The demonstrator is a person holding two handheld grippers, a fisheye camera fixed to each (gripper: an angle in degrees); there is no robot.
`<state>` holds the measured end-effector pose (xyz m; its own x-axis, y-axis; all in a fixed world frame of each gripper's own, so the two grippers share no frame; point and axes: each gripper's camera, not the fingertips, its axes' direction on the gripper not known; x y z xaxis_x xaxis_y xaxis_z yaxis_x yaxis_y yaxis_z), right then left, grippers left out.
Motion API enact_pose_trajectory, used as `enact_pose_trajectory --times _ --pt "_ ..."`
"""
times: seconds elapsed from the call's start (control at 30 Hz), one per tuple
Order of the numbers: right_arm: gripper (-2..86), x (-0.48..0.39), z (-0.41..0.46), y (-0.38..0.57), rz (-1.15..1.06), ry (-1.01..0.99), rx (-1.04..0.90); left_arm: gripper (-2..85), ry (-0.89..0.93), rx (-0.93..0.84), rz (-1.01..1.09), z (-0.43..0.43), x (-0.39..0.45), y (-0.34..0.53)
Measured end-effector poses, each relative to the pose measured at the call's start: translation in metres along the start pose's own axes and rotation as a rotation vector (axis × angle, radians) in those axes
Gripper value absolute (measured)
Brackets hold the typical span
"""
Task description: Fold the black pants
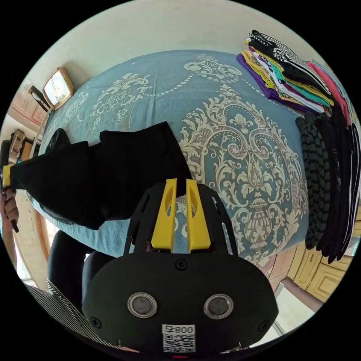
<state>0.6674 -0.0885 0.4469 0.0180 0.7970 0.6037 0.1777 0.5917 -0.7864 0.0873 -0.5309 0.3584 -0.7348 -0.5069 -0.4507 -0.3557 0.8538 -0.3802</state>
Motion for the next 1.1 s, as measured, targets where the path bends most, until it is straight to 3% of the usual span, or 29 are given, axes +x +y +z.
enact_pose_trajectory --times 0.1,0.3,0.37,0.47,0.7,0.83,0.97,1.1 --pt "2.3 0.004 -0.005 -0.001 0.011 -0.055 -0.021 0.3 0.032 0.086 0.067 -0.005 0.021 -0.045" --pt "1.1 0.021 -0.041 0.027 0.054 -0.107 0.013 1.2 -0.067 0.221 0.201 0.007 0.079 -0.168" --pt "1.0 0.03 -0.053 0.042 0.089 -0.117 0.016 2.8 -0.295 0.146 0.193 0.035 0.084 -0.213" --pt "0.9 0.043 -0.057 0.065 0.139 -0.158 -0.006 6.4 -0.453 -0.019 0.124 0.068 0.067 -0.233" --pt "0.9 0.039 -0.045 0.088 0.163 -0.173 -0.042 9.5 -0.508 -0.03 -0.007 0.028 0.04 -0.156" --pt "0.9 0.037 -0.048 0.094 0.177 -0.198 -0.023 9.5 -0.559 0.051 -0.245 -0.038 0.023 -0.067" --pt "0.9 0.04 -0.076 0.096 0.236 -0.114 0.1 9.7 -0.631 0.155 -0.405 -0.078 0.031 -0.01" --pt "2.9 0.021 -0.094 0.058 0.166 -0.233 0.216 10.5 -0.65 0.204 -0.436 -0.087 0.045 -0.011"
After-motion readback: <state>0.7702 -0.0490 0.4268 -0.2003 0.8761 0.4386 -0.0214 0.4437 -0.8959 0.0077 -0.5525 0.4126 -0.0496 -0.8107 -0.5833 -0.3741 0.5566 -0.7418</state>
